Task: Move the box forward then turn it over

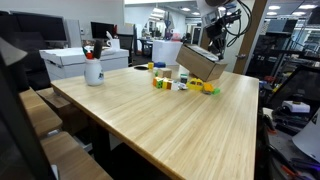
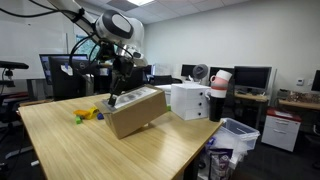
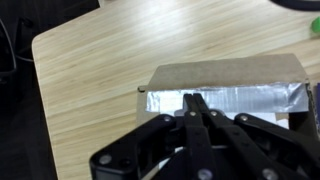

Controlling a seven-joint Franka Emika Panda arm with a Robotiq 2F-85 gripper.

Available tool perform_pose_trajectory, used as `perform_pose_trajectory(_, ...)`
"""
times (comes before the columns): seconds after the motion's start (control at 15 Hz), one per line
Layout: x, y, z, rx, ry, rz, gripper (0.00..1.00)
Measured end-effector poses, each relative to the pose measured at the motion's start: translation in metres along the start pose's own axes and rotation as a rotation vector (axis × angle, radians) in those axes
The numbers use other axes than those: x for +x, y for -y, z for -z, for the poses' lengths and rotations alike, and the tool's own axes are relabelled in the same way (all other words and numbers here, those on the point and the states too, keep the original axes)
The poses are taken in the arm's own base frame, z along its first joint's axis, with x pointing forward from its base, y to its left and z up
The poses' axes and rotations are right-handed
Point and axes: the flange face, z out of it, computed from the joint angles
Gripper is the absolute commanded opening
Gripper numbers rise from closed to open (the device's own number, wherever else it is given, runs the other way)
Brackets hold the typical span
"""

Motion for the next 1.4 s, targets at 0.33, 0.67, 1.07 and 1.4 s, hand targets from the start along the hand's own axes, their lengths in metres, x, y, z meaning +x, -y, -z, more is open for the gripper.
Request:
perform_pose_trajectory(0.33,0.003,-0.013,-0.011,-0.058,0.067,-0.012,0.02)
perform_pose_trajectory(0.67,0.004,-0.025,-0.019,-0.092,0.106,-0.026,0.02)
perform_pose_trajectory(1.07,0.004,-0.04,-0.024,-0.092,0.124,-0.051,0.02)
perform_pose_trajectory(1.4,0.001,-0.062,-0.032,-0.091,0.141,-0.084,0.02)
